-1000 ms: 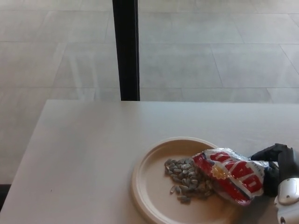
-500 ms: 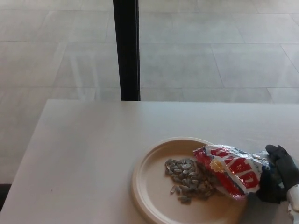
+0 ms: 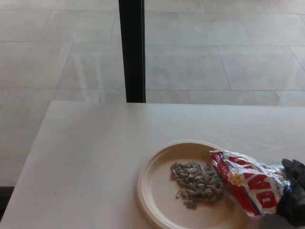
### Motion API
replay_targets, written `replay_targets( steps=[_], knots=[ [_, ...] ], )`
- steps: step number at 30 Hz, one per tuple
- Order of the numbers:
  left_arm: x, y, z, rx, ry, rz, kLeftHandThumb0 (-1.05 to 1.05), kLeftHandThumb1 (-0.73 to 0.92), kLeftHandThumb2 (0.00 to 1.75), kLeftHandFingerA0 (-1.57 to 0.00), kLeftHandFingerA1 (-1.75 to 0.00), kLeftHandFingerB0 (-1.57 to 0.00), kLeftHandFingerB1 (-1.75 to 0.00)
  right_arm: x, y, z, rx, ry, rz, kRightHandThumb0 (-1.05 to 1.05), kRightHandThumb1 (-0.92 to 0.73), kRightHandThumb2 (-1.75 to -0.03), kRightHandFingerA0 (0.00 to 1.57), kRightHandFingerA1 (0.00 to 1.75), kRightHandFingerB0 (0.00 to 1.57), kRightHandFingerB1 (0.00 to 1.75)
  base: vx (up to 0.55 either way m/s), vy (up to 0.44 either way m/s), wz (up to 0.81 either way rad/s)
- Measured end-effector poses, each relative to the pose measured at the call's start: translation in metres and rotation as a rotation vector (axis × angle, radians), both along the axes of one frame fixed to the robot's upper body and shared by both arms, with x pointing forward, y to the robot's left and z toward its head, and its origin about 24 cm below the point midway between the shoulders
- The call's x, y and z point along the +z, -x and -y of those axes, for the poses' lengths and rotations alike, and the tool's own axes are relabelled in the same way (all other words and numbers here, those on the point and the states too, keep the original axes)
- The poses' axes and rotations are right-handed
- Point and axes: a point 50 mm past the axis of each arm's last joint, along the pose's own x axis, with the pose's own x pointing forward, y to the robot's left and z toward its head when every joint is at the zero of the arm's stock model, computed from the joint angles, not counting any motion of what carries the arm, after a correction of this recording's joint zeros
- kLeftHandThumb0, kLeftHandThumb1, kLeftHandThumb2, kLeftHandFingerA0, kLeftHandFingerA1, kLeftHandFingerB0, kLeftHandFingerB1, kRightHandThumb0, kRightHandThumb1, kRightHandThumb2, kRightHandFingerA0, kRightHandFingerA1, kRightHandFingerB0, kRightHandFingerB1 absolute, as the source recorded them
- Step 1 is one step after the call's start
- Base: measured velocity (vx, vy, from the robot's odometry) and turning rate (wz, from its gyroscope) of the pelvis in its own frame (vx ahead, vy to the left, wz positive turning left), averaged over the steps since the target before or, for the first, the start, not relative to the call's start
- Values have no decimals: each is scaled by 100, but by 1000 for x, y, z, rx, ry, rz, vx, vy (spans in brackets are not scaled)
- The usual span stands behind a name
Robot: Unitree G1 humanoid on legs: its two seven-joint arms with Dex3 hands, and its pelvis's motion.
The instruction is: The robot uses its right hand to pick up a bag of sunflower seeds kept in the middle of the desk and tilts it over a plate kept next to it to pour out a few seeds and then puts the bag of seeds back on the desk
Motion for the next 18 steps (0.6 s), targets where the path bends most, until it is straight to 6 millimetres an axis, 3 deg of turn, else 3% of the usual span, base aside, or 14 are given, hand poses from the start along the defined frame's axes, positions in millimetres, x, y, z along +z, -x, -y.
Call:
replay_targets(
  steps=[1, 2, 4, 10, 11, 14, 15, 16, 17, 18],
  knots=[
    [0, 0, 0, 0, 0, -2, -60, 80, 77, -24, -70, -21, -56, 4, 5, 6, 14, 13, -4, -73, -45, -83, 0, 32, 0, 9, 0, 0, 0],
    [0, 0, 0, 1, 0, -4, -34, 62, 119, -18, -62, -12, -56, 7, 8, 10, 23, 19, -5, -74, -46, -84, 0, 29, 0, 7, 0, 0, 0],
    [-1, 1, 0, 5, 1, -7, -34, 63, 120, -15, -61, -9, -56, 15, 15, 19, 35, 30, 5, -81, -52, -84, 0, 22, 0, 0, 0, 0, 0],
    [0, 1, -1, 18, -1, 2, -34, 64, 120, -16, -62, -11, -56, 43, 31, 43, 24, 37, 70, -84, -50, -86, 0, 24, 0, 0, 0, 0, 0],
    [0, 2, -1, 18, -1, 3, -59, 79, 78, -23, -69, -22, -57, 46, 33, 46, 22, 34, 78, -82, -40, -67, 0, 0, 0, 0, 0, 0, 0],
    [0, 3, -1, 12, -4, -2, -57, 80, 78, -24, -69, -22, -56, 57, 39, 57, 10, 38, 96, -78, -39, -66, 0, 0, 0, 0, 0, 0, 0],
    [0, 3, -1, 10, -4, -5, -34, 62, 119, -17, -61, -11, -56, 60, 40, 60, 8, 37, 100, -79, -38, -66, 0, 0, 0, 0, 0, 0, 0],
    [0, 3, 0, 8, -4, -4, -34, 62, 119, -17, -61, -11, -56, 63, 42, 65, 2, 40, 99, -77, -38, -65, 0, 0, 0, 0, 0, 0, 0],
    [0, 3, 0, 8, -5, -4, -34, 63, 120, -17, -61, -11, -56, 68, 46, 74, -15, 50, 100, -76, -45, -81, 0, 23, 0, 0, 0, 0, 0],
    [0, 3, -1, 8, -5, -5, -33, 64, 120, -17, -61, -11, -56, 72, 48, 79, -27, 53, 104, -79, -45, -82, 0, 24, 0, 0, 0, 0, 0]
  ],
)
